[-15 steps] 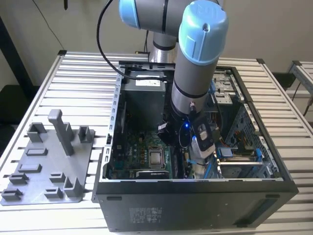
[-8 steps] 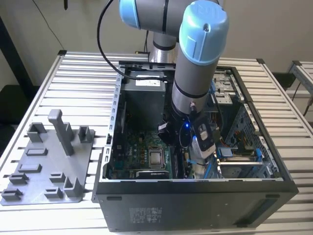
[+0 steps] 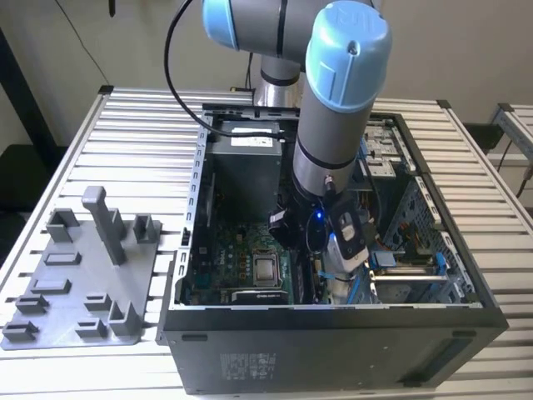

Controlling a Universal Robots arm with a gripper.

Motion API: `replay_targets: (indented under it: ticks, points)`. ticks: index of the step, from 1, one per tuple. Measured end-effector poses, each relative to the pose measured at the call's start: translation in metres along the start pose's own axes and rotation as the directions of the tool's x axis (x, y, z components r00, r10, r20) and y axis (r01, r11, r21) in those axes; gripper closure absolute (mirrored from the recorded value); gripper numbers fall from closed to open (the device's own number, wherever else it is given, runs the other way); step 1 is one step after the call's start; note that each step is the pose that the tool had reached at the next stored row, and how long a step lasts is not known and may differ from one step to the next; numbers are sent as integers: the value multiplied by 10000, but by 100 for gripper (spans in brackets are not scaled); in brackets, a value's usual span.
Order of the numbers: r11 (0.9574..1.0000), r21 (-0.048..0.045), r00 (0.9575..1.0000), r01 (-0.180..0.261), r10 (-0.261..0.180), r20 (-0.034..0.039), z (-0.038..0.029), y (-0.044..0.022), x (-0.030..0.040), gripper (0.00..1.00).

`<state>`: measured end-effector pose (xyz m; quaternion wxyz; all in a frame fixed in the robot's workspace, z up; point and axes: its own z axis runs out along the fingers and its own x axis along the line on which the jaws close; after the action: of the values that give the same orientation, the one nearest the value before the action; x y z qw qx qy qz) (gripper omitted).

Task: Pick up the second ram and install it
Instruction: 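Insert the second ram into the second slot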

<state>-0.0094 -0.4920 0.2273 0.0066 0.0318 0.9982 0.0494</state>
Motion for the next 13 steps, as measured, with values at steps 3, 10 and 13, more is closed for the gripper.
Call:
replay_targets:
  ticks: [3, 10, 13]
  points:
    - [9999, -2, 9999, 114, -114, -10, -10, 1, 0, 86]
    - [9992, -9, 9992, 395, -395, 20, -32, 11, 1, 86]
    - [9987, -68, 9987, 510, -509, 73, -25, 16, 0, 86]
